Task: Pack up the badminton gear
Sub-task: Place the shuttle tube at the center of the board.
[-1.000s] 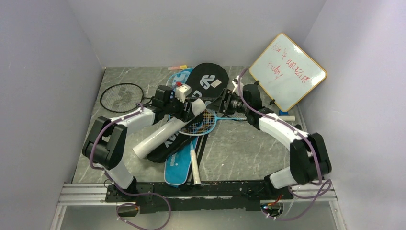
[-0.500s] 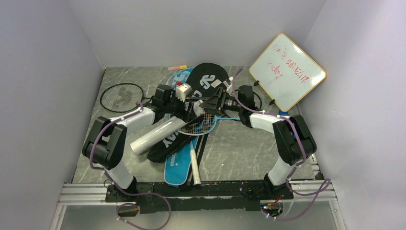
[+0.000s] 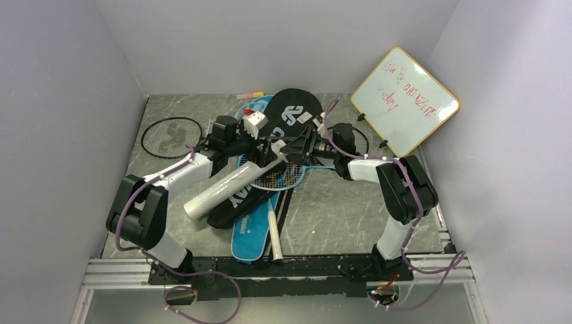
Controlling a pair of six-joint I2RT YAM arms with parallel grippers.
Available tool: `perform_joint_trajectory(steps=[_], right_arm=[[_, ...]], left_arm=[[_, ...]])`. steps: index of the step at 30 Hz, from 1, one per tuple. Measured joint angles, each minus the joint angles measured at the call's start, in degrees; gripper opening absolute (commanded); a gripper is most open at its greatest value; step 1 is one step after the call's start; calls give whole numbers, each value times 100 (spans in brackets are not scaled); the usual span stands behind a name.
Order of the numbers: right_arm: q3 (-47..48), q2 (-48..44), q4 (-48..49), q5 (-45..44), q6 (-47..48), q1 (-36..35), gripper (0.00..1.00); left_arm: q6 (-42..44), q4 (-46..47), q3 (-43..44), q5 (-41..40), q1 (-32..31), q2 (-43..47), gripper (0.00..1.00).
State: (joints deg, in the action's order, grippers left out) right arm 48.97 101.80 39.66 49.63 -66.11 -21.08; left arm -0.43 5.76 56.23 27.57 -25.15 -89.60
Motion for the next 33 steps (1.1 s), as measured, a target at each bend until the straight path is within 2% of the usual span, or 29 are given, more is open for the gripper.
perform_joint_trajectory(steps=[10,18,25,33], right_arm=[[-179,-2,240,90,-170,55,67],[-179,-46,153,199,-160,72,67],[-179,-66,-46,313,-94,57,67],[-179,-66,-96,350,-98,-98,67]], left_arm=[[343,483,-431,179,2,415,83],[826,1375,-1126,715,24,546,74],[575,2605,-1631,1012,101,546,67],[378,3331,-1668,1458,149,546,61]])
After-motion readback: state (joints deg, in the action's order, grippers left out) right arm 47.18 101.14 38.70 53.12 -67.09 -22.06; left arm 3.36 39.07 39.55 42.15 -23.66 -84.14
